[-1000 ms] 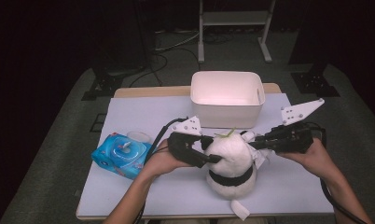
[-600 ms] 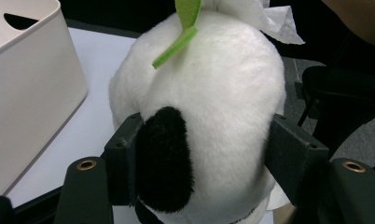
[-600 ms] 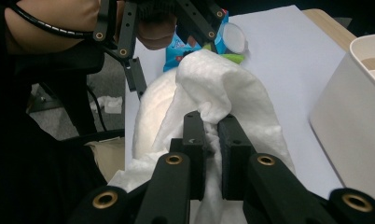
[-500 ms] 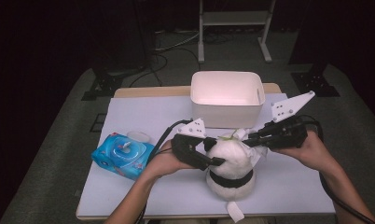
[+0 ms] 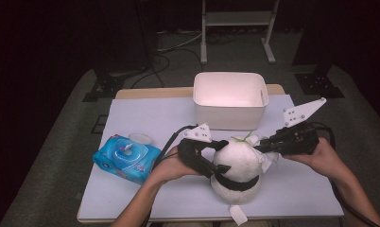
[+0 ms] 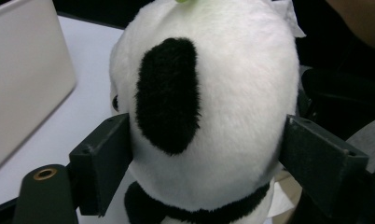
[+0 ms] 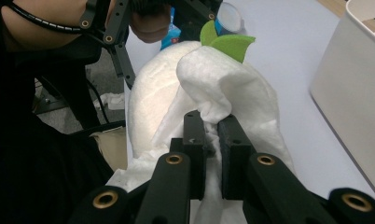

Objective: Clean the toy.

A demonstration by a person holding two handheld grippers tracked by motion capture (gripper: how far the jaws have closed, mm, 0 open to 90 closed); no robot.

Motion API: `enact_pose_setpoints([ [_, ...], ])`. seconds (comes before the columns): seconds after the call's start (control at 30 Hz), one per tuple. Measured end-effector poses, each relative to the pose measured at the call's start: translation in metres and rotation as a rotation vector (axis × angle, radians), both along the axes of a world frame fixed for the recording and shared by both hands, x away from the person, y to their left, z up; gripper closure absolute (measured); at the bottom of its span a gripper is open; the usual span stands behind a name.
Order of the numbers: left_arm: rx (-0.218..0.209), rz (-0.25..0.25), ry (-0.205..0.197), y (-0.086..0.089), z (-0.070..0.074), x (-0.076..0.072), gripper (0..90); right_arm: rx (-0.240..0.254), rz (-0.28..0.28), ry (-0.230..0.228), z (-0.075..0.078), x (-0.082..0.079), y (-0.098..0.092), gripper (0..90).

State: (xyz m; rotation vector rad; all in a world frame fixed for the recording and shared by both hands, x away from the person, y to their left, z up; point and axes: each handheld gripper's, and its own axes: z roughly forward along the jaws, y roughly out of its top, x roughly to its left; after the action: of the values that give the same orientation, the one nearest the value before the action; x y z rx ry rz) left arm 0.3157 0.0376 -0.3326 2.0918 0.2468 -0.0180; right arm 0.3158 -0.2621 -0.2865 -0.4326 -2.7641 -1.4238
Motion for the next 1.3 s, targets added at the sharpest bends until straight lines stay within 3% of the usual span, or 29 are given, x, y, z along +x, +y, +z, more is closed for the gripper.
enact_pose_setpoints([
  [0.07,-0.012,0.005,-0.018,0.001,0.002,-0.001,29.8,0.006,0.002,0.0,0.001,-0.001,0.0,82.4],
  [0.17,-0.029,0.02,-0.019,0.004,0.006,0.0,37.5,0.026,-0.002,-0.005,0.002,0.0,-0.001,82.4],
  [0.43,-0.023,0.022,-0.046,0.02,0.021,0.0,40.1,0.069,0.011,-0.001,0.003,0.003,0.004,82.4],
  [0.6,-0.001,0.016,-0.054,0.02,0.022,-0.003,39.6,0.034,0.027,-0.025,0.009,0.002,0.013,82.5],
  [0.73,0.006,-0.007,-0.065,0.009,0.02,-0.006,38.9,0.012,0.059,-0.057,0.023,0.001,0.027,82.3],
  [0.87,0.015,-0.004,-0.068,0.008,0.02,-0.006,38.8,-0.045,0.068,-0.086,0.029,0.0,0.039,82.3],
  [1.13,-0.007,-0.008,-0.053,0.011,0.015,-0.005,37.8,-0.059,0.026,-0.056,0.018,0.001,0.019,82.2],
  [1.3,-0.001,-0.004,-0.061,0.007,0.017,-0.005,38.0,-0.073,0.027,-0.064,0.019,0.0,0.018,82.1],
])
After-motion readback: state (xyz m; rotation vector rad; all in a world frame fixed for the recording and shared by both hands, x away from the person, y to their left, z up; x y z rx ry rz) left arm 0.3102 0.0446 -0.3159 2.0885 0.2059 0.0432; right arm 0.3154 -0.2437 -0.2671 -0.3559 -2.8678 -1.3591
